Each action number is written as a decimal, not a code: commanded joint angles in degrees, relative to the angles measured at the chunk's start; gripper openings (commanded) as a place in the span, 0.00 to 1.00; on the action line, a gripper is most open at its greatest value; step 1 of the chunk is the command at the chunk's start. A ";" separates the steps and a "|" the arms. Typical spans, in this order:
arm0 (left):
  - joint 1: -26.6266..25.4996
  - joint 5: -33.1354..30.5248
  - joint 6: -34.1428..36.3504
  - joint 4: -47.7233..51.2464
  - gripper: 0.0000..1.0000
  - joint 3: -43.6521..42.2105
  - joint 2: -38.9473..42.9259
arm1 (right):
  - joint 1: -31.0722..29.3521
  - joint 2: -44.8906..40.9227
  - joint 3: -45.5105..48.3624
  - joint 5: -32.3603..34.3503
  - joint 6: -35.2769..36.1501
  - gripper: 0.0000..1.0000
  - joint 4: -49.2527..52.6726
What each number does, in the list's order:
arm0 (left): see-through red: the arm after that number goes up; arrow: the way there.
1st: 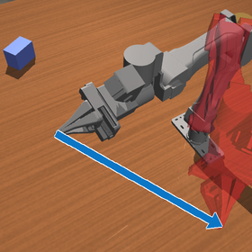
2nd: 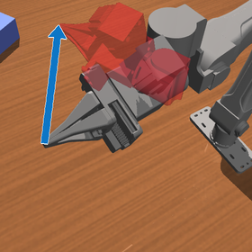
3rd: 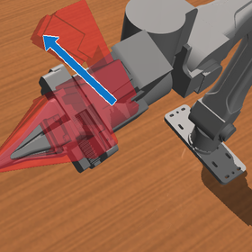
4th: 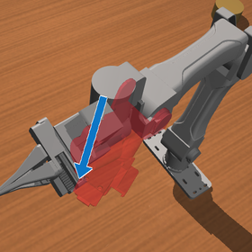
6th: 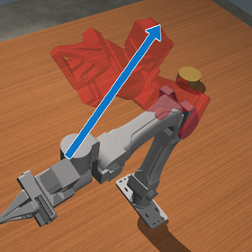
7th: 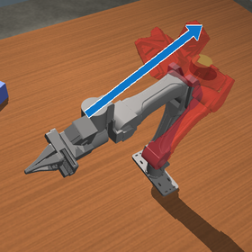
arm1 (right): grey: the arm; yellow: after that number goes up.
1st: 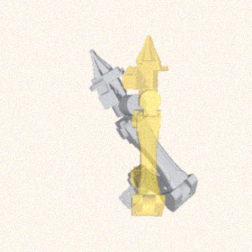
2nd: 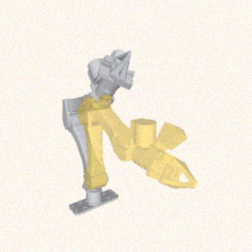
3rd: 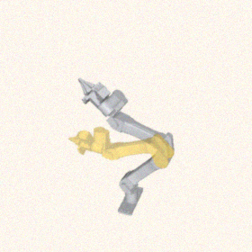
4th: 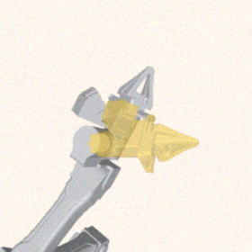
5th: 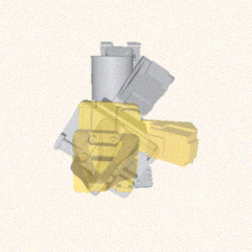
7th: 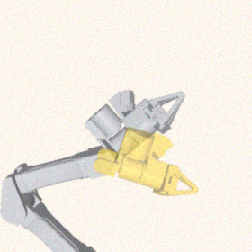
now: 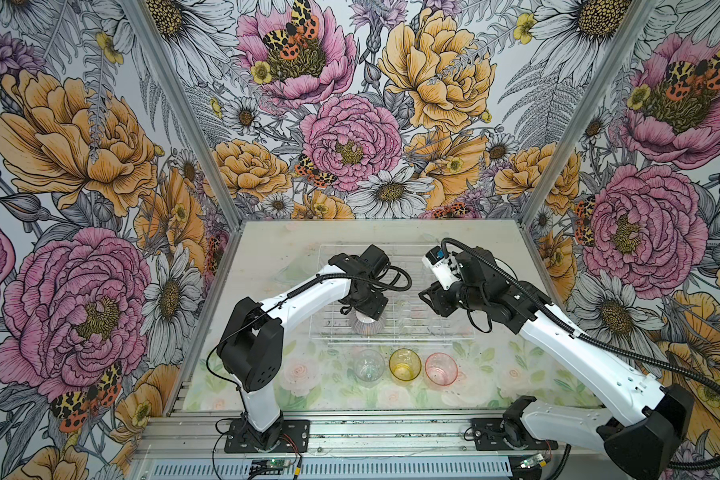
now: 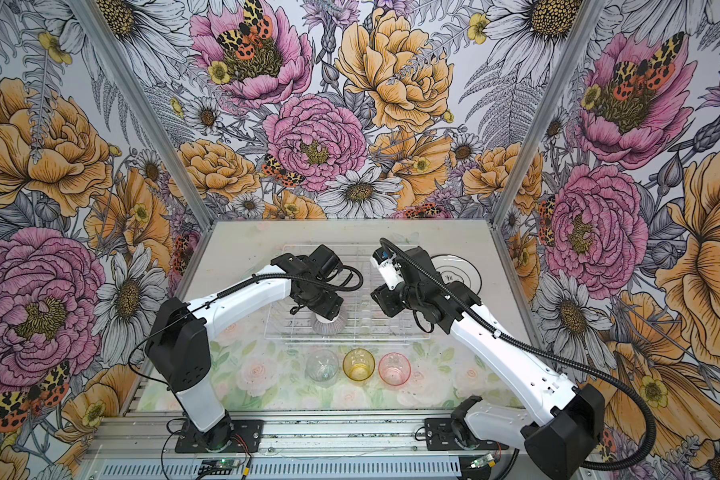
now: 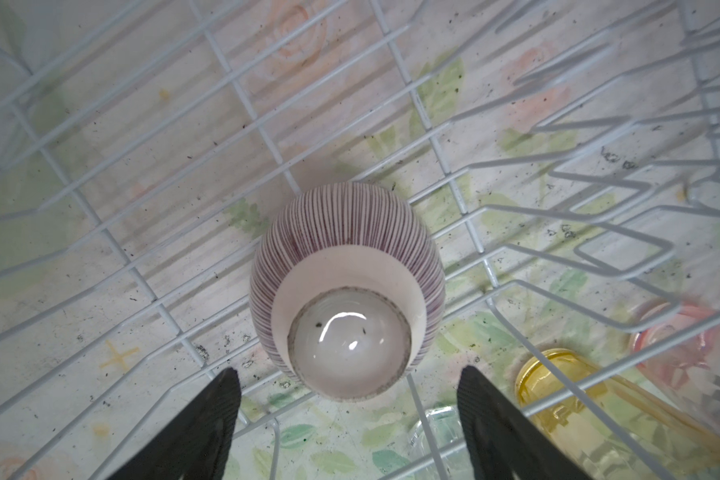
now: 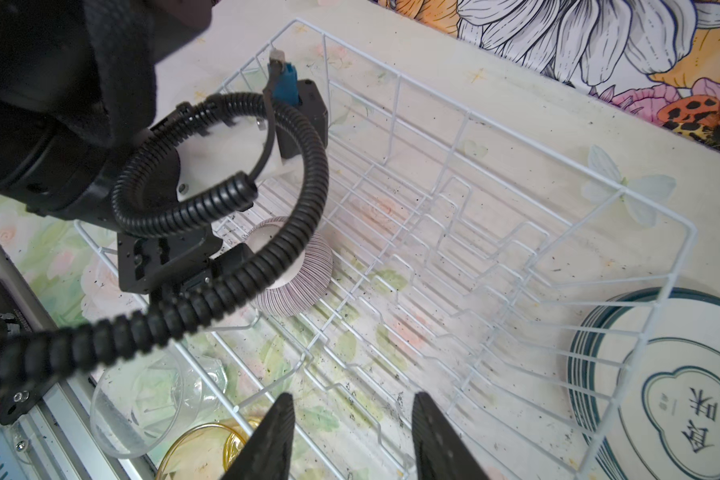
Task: Unload the mixed dishes from the dish rack
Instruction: 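Lower the left gripper over the striped bowl while the right gripper rises back, then close the left gripper on the striped bowl's foot rim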
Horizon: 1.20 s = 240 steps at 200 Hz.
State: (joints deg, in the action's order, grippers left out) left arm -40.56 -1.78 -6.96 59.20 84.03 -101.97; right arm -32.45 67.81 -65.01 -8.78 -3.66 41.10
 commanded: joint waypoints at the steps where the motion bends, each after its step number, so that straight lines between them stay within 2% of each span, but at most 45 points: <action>1: -0.40 0.08 -0.74 0.39 0.82 1.49 -1.03 | 0.94 -1.45 0.84 -1.70 -0.73 0.48 -2.12; 64: -0.18 0.54 -0.60 0.35 0.73 2.36 -1.81 | 2.88 -2.40 2.43 -3.17 -0.60 0.48 -2.69; 101: -0.05 1.06 -0.55 0.39 0.71 2.37 -4.62 | 3.54 -2.79 3.27 -3.86 -0.60 0.48 -3.13; 190: 0.21 1.02 -0.40 0.74 0.65 2.19 -4.96 | 4.57 -3.12 4.52 -4.67 -1.08 0.48 -4.01; 240: 0.64 2.25 0.21 0.93 0.49 2.03 -5.00 | 4.68 -2.77 5.20 -5.20 -1.39 0.49 -4.58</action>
State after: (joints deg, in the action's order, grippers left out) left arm -40.58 -1.54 -7.07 59.77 86.06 -106.83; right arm -28.14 66.00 -60.51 -12.99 -4.12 38.02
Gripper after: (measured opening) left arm 0.526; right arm 0.486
